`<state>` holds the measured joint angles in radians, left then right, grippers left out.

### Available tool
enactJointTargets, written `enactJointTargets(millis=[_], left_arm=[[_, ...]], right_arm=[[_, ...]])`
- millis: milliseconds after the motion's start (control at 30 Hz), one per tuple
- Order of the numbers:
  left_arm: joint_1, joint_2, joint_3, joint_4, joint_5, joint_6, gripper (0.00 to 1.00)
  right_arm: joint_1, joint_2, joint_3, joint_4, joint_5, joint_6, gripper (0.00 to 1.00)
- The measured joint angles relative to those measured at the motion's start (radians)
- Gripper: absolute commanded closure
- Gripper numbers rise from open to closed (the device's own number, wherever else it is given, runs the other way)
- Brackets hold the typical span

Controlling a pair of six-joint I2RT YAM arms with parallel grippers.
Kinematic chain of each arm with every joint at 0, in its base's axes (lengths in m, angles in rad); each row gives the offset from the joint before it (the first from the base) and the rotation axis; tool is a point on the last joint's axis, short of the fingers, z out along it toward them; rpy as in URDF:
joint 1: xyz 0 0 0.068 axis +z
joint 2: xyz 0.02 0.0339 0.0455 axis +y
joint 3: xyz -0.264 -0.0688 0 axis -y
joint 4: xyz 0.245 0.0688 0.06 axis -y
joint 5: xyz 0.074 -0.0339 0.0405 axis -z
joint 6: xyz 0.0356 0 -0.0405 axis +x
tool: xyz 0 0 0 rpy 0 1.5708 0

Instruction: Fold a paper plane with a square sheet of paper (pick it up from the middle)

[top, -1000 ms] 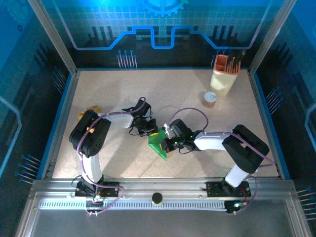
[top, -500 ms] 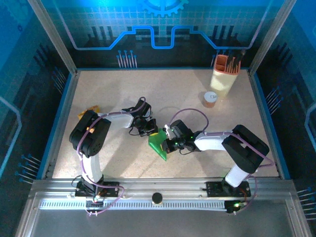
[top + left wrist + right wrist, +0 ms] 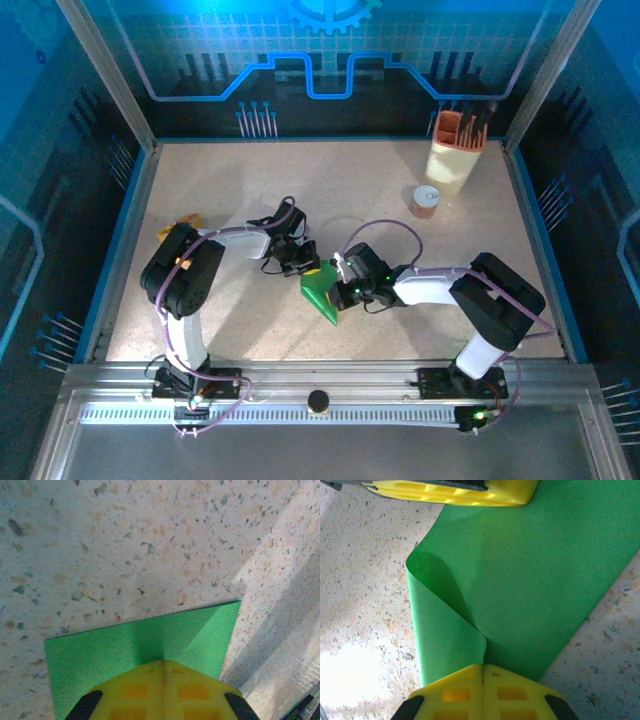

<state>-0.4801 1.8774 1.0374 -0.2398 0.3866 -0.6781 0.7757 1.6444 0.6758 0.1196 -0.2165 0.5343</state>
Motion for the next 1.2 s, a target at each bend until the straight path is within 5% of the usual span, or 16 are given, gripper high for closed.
enactJointTargets(millis=[1200], left_arm=[[-0.001, -0.001, 0.0, 0.0, 0.0, 0.0, 1.0]], right_arm=[[0.0, 0.025, 0.023, -0.015, -0.004, -0.007, 0.99]])
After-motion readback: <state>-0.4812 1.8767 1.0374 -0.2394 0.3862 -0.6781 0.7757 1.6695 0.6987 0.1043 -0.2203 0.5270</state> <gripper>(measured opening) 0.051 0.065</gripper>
